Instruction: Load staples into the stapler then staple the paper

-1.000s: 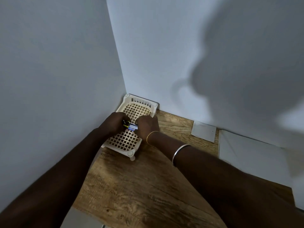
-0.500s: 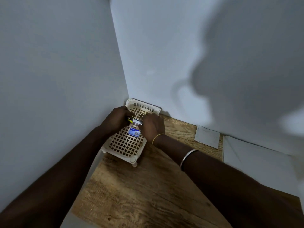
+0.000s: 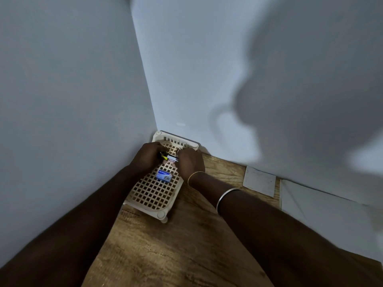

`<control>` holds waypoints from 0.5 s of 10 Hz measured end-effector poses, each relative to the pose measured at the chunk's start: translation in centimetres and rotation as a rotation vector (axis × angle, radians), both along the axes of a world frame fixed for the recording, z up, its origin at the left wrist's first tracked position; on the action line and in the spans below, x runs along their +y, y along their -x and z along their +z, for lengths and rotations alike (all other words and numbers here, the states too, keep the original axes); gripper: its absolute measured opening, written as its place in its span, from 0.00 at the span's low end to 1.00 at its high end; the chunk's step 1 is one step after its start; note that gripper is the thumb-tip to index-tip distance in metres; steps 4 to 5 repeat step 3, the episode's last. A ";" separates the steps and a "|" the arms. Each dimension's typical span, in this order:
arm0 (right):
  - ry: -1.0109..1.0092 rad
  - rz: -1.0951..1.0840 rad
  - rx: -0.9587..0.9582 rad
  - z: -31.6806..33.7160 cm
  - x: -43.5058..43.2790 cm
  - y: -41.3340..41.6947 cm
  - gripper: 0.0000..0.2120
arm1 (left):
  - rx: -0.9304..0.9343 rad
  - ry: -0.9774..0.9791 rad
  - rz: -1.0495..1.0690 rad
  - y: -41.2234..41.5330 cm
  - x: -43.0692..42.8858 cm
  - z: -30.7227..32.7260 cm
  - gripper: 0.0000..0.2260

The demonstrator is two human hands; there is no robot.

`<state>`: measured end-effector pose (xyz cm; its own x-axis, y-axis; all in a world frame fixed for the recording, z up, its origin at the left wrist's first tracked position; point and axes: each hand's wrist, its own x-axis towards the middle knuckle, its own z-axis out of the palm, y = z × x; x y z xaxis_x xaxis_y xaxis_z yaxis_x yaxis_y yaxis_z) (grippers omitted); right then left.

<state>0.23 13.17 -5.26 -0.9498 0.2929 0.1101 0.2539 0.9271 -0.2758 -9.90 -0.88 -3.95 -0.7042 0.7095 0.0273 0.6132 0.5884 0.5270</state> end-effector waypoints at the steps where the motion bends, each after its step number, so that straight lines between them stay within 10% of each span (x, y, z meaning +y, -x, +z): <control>1: 0.009 0.011 -0.008 -0.1 0.1 0.0 0.09 | -0.019 0.002 -0.005 0.2 -0.1 -0.3 0.18; 5: 0.100 0.021 0.035 0.5 0.6 -1.4 0.13 | -0.102 -0.015 -0.018 -0.9 -0.9 0.8 0.27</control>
